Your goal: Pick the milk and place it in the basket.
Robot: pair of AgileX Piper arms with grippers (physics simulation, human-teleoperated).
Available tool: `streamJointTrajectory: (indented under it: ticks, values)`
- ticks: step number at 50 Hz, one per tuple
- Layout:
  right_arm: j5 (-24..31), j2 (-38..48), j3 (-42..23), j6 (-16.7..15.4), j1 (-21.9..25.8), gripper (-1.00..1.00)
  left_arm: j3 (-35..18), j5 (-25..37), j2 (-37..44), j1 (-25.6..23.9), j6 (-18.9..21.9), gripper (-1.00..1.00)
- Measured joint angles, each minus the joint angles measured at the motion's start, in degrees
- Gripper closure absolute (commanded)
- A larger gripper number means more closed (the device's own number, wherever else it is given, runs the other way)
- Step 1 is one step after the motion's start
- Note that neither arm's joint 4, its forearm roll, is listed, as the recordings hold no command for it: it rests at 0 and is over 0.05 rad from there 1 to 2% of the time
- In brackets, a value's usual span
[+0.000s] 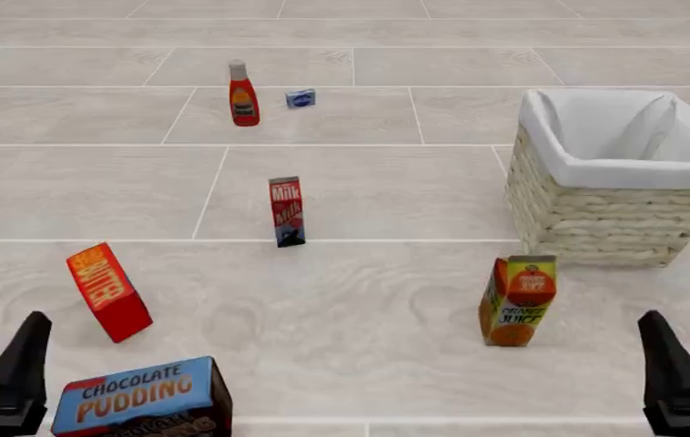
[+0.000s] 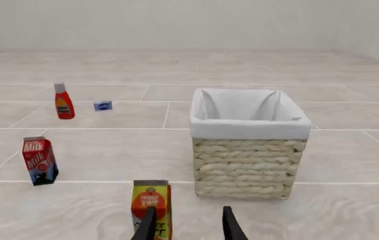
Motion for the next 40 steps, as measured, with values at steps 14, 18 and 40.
streamJointTrajectory:
  ticks: [14, 18, 40]
  values:
    - [3.76, 1.72, -5.78, -1.94, 0.59, -1.0, -0.11, -0.04, 0.19, 0.0, 0.0, -1.0]
    - [4.94, 5.03, -9.32, -1.75, 1.51, -1.0, -0.12, -0.05, 0.21, 0.0, 0.0, -1.0]
    - [10.8, 30.19, -36.33, -3.68, 14.17, -1.0, -0.15, -0.06, 0.25, 0.0, 0.0, -1.0]
